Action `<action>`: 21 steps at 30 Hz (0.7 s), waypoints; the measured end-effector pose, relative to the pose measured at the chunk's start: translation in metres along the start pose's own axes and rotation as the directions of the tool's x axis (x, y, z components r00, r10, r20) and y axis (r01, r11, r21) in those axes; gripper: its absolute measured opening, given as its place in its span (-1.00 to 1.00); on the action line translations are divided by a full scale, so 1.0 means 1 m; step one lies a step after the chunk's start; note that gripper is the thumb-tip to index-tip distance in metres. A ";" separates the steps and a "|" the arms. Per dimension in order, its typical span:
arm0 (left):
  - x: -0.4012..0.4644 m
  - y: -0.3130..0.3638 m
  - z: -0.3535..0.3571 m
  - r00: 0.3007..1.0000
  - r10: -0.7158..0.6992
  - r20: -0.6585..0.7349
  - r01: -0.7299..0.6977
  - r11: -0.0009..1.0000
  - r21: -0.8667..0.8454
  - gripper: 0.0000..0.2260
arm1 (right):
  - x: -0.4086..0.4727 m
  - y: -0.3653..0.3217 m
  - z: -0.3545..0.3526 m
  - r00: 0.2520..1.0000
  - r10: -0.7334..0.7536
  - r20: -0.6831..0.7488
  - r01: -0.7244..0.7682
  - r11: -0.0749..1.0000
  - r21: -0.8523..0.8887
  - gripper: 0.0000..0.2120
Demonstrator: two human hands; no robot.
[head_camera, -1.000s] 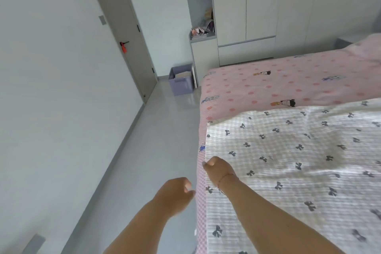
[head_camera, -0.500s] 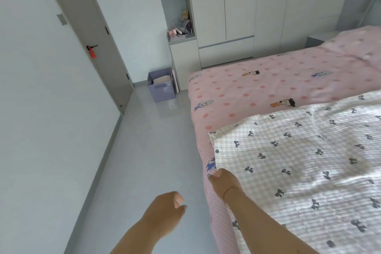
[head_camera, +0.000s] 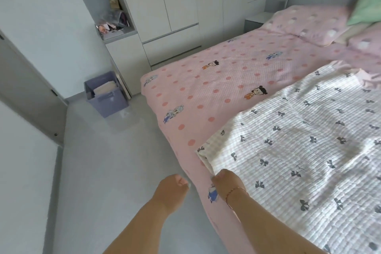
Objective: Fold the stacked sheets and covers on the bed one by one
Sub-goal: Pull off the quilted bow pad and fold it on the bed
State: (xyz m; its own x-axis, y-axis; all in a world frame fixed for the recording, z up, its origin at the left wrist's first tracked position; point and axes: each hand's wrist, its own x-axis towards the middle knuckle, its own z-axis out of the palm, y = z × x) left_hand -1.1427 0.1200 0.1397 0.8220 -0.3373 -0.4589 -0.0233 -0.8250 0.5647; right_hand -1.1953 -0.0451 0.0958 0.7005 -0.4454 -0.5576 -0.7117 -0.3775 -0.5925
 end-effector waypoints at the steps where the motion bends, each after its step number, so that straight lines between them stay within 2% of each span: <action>1: 0.016 0.004 -0.006 0.999 0.038 0.019 -0.038 0.999 0.011 -0.84 | 0.010 -0.007 0.002 0.999 0.034 -0.020 -0.034 0.999 0.014 -0.73; 4: 0.065 0.007 -0.032 0.980 0.152 0.129 -0.159 0.986 0.041 -0.89 | 0.042 -0.030 0.020 0.992 0.114 -0.051 -0.108 0.987 0.116 -0.70; 7: 0.115 0.011 -0.071 0.947 0.243 0.210 -0.271 0.955 0.117 -0.79 | 0.067 -0.057 0.036 0.974 0.207 -0.093 -0.176 0.948 0.265 -0.70; 9: 0.144 0.014 -0.090 0.929 0.276 0.245 -0.322 0.930 0.175 -0.74 | 0.083 -0.068 0.044 0.964 0.254 -0.082 -0.214 0.918 0.334 -0.69; 12: 0.186 0.023 -0.107 0.901 0.292 0.320 -0.366 0.909 0.201 -0.84 | 0.108 -0.079 0.053 0.934 0.346 -0.093 -0.273 0.856 0.438 -0.72; 14: 0.212 0.031 -0.110 0.871 0.307 0.385 -0.409 0.887 0.217 -0.86 | 0.124 -0.084 0.056 0.912 0.400 -0.088 -0.298 0.796 0.527 -0.83; 19: 0.269 0.053 -0.108 0.779 0.344 0.523 -0.503 0.842 0.195 -0.85 | 0.175 -0.082 0.077 0.850 0.526 -0.008 -0.348 0.575 0.740 -0.65; 21: 0.298 0.062 -0.108 0.739 0.355 0.573 -0.541 0.819 0.190 -0.89 | 0.196 -0.088 0.084 0.814 0.580 -0.002 -0.307 0.434 0.847 -0.61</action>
State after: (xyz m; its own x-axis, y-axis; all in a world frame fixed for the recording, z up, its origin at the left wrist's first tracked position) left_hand -0.8376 0.0175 0.1123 0.2729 -0.8021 -0.5313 -0.5719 -0.5793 0.5808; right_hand -0.9910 -0.0313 -0.0105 0.1573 -0.5832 -0.7970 -0.4788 0.6608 -0.5780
